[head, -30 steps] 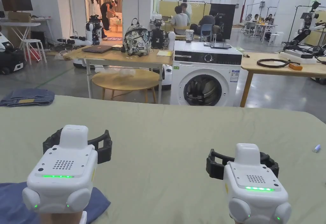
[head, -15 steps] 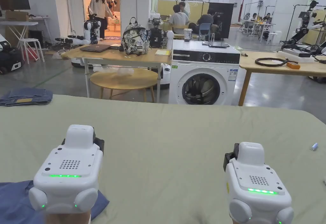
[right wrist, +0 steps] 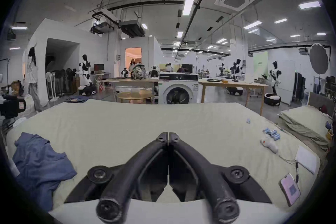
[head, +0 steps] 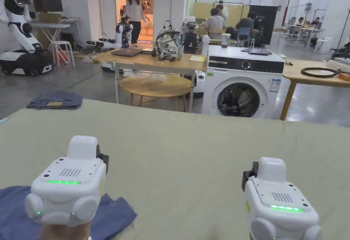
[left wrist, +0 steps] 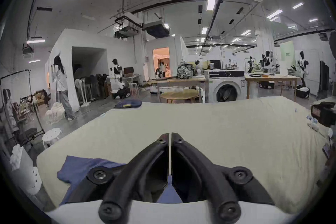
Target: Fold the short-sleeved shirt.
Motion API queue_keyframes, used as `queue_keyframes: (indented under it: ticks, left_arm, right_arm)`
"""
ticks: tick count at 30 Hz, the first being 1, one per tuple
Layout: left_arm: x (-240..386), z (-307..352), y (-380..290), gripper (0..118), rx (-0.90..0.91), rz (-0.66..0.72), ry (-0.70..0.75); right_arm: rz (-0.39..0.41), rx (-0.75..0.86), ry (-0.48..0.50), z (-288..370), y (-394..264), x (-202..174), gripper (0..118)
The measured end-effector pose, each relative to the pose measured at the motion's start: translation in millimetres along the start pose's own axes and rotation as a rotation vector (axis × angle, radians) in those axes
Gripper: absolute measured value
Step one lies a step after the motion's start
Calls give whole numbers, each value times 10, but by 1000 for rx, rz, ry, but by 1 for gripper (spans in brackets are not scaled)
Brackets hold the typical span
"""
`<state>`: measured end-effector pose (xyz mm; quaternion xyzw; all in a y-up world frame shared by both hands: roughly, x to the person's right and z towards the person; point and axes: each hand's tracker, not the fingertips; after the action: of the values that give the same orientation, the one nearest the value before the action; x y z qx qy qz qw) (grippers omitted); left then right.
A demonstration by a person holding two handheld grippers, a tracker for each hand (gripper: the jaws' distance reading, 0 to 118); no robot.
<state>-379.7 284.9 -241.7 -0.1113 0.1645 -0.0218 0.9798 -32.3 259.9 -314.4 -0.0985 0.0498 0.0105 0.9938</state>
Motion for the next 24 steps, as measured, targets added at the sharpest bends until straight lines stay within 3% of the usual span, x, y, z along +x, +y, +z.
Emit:
queue_keyframes:
  ticks: [8, 13, 17, 20, 21, 23, 24]
  left_arm:
    - [-985, 173, -126, 0, -178, 13, 131]
    - [-1610, 148, -362, 0, -388, 70, 149]
    - [-1936, 67, -573, 0, -587, 151, 76]
    - [-2161, -156, -786, 20, -702, 225, -2]
    - [-2188, -213, -836, 37, -725, 249, -28]
    - [-2198, -299, -902, 91, -758, 262, -26]
    - [-2194, -349, -927, 91, -766, 266, -29]
  right_arm:
    - [45, -32, 169, -70, -27, -813, 0]
    - [85, -50, 259, -82, -74, -1175, 0]
    - [119, -67, 292, -102, -136, -1339, 0]
    - [138, -83, 306, -126, -190, -1394, 0]
    - [146, -89, 306, -128, -207, -1395, 0]
    - [154, -100, 305, -143, -237, -1389, 0]
    - [155, -105, 304, -149, -253, -1379, 0]
